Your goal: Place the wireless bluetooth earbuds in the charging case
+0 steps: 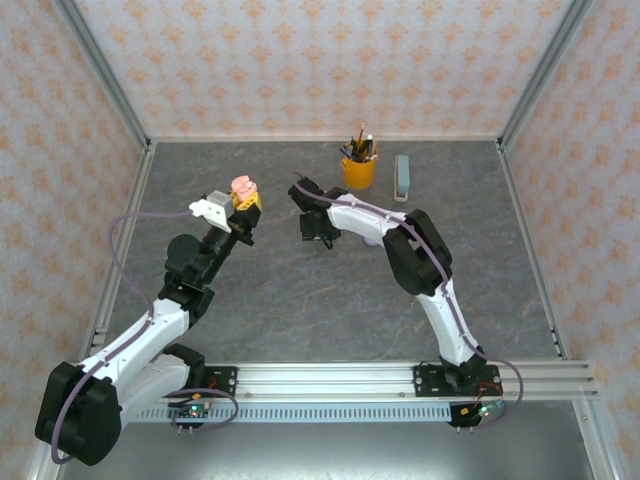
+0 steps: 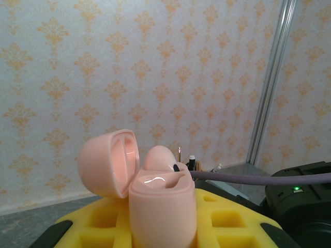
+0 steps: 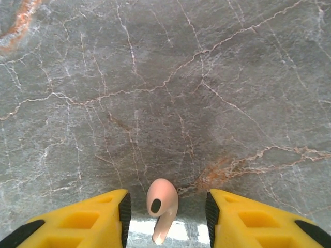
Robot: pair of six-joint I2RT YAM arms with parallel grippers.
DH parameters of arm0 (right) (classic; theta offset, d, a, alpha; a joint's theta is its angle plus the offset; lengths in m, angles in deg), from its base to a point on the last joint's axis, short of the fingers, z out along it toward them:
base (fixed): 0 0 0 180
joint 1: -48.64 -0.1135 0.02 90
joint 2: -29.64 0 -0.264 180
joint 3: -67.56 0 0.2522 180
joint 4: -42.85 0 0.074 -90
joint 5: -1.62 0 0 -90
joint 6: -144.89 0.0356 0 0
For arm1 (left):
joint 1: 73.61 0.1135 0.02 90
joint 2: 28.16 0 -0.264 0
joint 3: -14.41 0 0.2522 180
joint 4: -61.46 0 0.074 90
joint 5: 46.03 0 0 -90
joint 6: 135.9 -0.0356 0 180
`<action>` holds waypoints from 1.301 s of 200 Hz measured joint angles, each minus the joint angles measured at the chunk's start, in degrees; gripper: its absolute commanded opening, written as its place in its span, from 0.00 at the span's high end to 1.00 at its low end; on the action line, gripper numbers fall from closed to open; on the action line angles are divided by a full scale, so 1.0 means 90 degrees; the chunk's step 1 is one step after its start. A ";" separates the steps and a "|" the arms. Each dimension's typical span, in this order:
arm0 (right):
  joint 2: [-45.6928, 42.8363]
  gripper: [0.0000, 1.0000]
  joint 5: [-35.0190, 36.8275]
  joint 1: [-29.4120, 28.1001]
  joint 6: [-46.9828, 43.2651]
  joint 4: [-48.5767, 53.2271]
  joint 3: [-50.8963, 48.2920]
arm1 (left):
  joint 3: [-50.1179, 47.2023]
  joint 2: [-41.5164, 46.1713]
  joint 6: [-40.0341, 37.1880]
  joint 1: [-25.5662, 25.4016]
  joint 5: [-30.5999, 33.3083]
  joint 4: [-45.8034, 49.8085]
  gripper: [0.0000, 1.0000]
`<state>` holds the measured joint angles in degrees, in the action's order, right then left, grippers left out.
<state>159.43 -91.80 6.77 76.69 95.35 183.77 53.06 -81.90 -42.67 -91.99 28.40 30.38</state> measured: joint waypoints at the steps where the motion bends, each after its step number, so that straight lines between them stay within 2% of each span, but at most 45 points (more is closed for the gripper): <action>1: 0.0005 0.56 0.0012 0.0000 0.0000 0.0007 0.0005 | 0.0000 0.0000 0.0000 0.0000 0.0000 0.0000 1.00; 103: 0.0284 0.64 0.0430 -0.0138 -0.0095 0.0223 0.0425 | 0.0000 0.0000 0.0000 0.0000 0.0000 -0.0092 1.00; 220: 0.0301 0.87 0.0503 -0.0194 -0.0104 0.0185 0.0449 | 0.0000 0.0000 0.0002 0.0000 0.0000 -0.0095 1.00; 260: 0.0107 0.89 0.0641 -0.0206 -0.0095 -0.0070 0.0114 | 0.0000 0.0000 0.0002 0.0000 -0.0002 -0.0092 1.00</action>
<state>160.40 -86.03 4.92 75.84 94.72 184.80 53.06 -81.90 -42.65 -91.99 28.38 29.55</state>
